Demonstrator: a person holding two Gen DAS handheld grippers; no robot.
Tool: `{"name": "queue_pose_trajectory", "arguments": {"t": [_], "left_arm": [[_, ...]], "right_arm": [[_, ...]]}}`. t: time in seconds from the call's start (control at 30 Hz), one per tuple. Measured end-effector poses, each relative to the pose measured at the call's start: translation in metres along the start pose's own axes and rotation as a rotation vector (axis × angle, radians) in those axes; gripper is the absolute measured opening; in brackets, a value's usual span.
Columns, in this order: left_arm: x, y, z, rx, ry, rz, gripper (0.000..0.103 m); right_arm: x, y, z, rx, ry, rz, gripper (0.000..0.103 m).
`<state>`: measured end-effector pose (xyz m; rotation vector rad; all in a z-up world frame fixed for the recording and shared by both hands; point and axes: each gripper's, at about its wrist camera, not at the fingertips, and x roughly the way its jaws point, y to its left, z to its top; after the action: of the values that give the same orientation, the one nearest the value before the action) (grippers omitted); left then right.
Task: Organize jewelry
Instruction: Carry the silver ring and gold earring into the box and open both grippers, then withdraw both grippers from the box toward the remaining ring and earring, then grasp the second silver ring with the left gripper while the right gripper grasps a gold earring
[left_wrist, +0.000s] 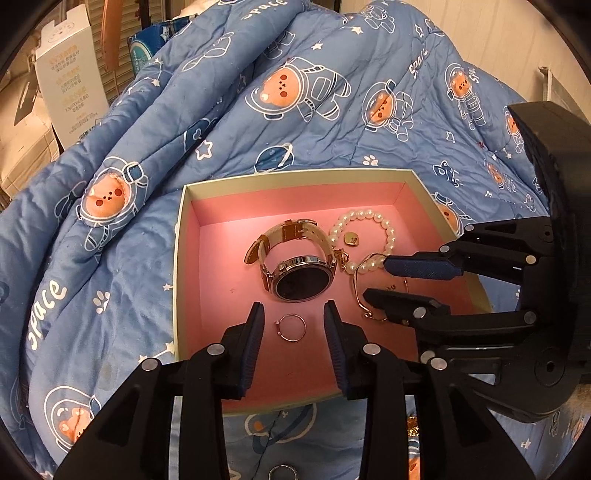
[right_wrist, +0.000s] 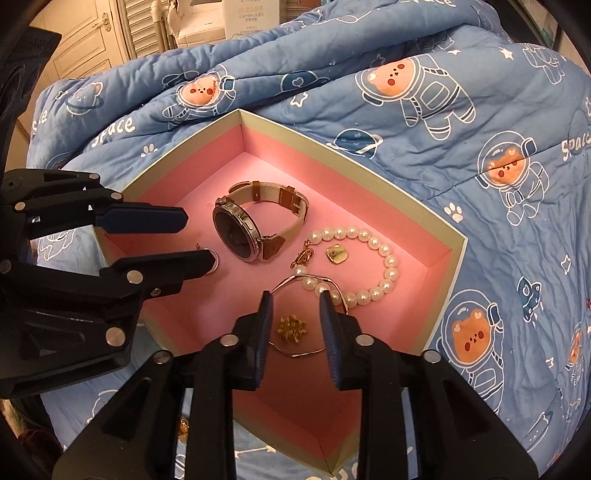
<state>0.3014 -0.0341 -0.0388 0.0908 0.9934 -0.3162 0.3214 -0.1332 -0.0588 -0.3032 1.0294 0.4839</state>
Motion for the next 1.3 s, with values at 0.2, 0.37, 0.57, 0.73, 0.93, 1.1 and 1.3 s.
{"name": "queue_pose_trajectory", "arguments": {"t": [0.2,0.37,0.57,0.73,0.93,1.1,1.3], "left_arm": [[-0.027,0.001,-0.002,-0.007,-0.073,0.01,0.055],[-0.047,0.004,-0.015,-0.029,-0.131,0.042,0.071],[-0.061,0.015,-0.042,-0.095,-0.163,0.071,0.075],[-0.067,0.022,-0.072,-0.152,-0.17,0.075,0.075],[-0.067,0.022,-0.106,-0.202,-0.149,0.071,0.074],[-0.064,0.02,-0.127,-0.245,-0.136,0.063,0.067],[-0.059,0.013,-0.135,-0.247,-0.135,0.056,0.055]], "right_arm": [[-0.014,0.002,-0.001,-0.008,-0.056,-0.011,0.042],[-0.03,0.005,-0.004,-0.006,-0.102,-0.05,0.044],[-0.059,0.008,-0.016,0.038,-0.165,-0.084,0.049],[-0.081,0.016,-0.033,0.083,-0.205,-0.056,0.054],[-0.089,0.029,-0.067,0.13,-0.204,-0.004,0.055],[-0.079,0.038,-0.096,0.179,-0.171,0.019,0.055],[-0.068,0.044,-0.122,0.232,-0.149,0.029,0.055]]}}
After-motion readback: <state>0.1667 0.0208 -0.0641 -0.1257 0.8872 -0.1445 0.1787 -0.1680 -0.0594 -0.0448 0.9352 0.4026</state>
